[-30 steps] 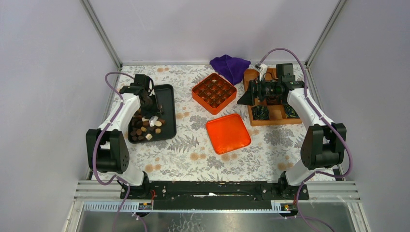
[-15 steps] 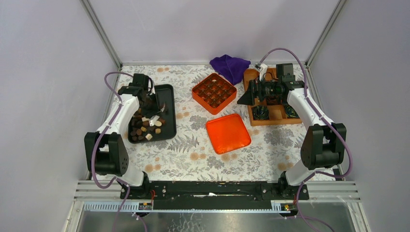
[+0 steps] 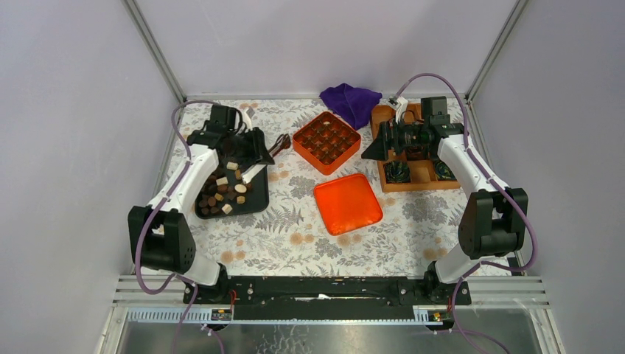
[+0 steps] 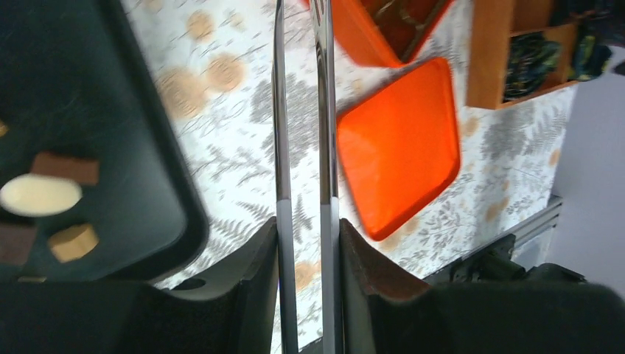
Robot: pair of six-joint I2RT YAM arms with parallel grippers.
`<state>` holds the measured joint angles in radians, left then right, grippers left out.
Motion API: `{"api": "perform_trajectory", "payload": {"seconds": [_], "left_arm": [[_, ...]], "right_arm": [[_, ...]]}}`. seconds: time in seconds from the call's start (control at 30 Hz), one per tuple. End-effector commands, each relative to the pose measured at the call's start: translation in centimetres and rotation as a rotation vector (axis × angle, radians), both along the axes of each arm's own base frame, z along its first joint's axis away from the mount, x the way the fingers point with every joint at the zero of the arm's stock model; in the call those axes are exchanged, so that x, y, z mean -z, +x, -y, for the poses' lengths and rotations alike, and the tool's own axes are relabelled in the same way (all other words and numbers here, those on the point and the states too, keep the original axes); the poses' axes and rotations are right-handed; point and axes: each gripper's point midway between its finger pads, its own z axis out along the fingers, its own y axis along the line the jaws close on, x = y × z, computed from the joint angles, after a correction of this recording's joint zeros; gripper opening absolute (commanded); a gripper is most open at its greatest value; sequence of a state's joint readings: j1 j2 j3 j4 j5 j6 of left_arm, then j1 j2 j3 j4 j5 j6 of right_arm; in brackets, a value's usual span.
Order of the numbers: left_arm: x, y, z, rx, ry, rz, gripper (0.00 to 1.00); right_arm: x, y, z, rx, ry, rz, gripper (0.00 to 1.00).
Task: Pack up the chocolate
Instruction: Place the fake chocolate in the packing box.
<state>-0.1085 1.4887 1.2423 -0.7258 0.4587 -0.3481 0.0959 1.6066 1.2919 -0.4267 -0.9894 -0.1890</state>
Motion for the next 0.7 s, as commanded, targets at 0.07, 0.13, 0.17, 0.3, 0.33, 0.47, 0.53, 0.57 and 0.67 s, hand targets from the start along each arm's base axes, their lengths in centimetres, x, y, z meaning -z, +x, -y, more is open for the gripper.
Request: {"api": "perform_trajectory", "payload": {"seconds": [0.07, 0.13, 0.17, 0.3, 0.33, 0.47, 0.53, 0.57, 0.67], "left_arm": [[-6.2, 4.9, 5.2, 0.057, -0.132, 0.239, 0.0], [-6.5, 6.0, 6.1, 0.054, -0.11, 0.256, 0.0], [-6.6, 6.6, 6.5, 0.053, -0.095, 0.261, 0.0], [-6.3, 8.2, 8.0, 0.063, 0.003, 0.266, 0.0], [-5.9, 8.5, 8.3, 0.066, 0.032, 0.262, 0.0], [-4.4, 9.5, 9.1, 0.08, 0.146, 0.26, 0.0], [-3.8, 9.9, 9.3, 0.091, 0.185, 0.259, 0.0], [-3.5, 10.1, 9.3, 0.096, 0.201, 0.258, 0.0], [-2.7, 10.7, 9.2, 0.106, 0.245, 0.248, 0.0]], "right_arm": [[-1.1, 0.4, -0.3, -0.022, 0.034, 0.041, 1.0], [-1.2, 0.3, -0.3, -0.023, 0.034, 0.043, 1.0], [-1.2, 0.4, -0.3, -0.023, 0.035, 0.045, 1.0], [-1.3, 0.3, -0.3, -0.022, 0.033, 0.049, 1.0], [-1.4, 0.3, -0.3, -0.023, 0.033, 0.051, 1.0], [-1.4, 0.2, -0.3, -0.023, 0.032, 0.053, 1.0], [-1.4, 0.2, -0.3, -0.025, 0.034, 0.05, 1.0], [-1.4, 0.2, -0.3, -0.025, 0.036, 0.051, 1.0], [-1.4, 0.2, -0.3, -0.026, 0.038, 0.05, 1.0]]}}
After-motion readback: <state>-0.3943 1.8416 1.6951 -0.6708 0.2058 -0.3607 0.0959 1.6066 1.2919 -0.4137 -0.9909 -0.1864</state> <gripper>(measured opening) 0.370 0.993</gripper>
